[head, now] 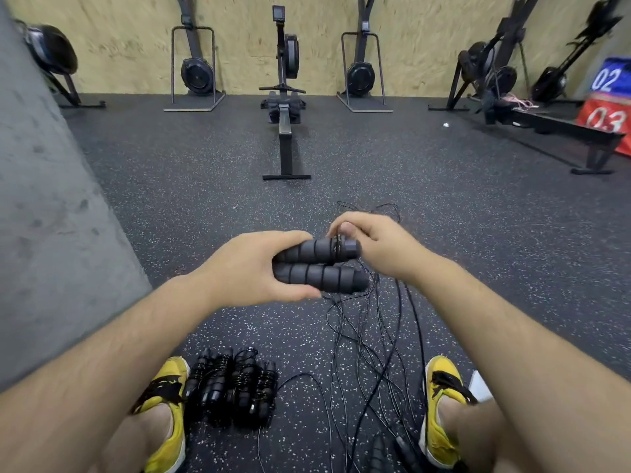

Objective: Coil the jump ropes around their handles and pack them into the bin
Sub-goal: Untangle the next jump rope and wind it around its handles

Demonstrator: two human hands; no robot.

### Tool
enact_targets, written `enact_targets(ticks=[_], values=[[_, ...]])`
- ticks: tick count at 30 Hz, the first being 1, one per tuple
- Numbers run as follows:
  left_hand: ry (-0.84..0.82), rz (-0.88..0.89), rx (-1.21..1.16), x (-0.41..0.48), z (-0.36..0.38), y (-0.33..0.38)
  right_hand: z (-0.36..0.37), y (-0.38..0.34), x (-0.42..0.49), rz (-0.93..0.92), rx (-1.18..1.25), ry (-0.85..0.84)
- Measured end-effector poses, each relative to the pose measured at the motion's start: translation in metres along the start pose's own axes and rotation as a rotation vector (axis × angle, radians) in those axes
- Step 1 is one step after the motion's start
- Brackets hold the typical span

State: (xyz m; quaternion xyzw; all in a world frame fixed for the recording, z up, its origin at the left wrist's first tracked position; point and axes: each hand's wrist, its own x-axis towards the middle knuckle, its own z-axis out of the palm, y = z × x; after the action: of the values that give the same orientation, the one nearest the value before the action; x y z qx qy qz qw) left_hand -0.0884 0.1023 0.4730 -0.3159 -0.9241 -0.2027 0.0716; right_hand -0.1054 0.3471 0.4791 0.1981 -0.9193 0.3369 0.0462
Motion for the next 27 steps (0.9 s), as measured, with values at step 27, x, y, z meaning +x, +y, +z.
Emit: enact_targets(ticks=[27], values=[[-0.115,0.002,0.102,-0.009,0.019,-0.003,-0.006,0.003,-0.007,-0.089,-0.295,-0.059]])
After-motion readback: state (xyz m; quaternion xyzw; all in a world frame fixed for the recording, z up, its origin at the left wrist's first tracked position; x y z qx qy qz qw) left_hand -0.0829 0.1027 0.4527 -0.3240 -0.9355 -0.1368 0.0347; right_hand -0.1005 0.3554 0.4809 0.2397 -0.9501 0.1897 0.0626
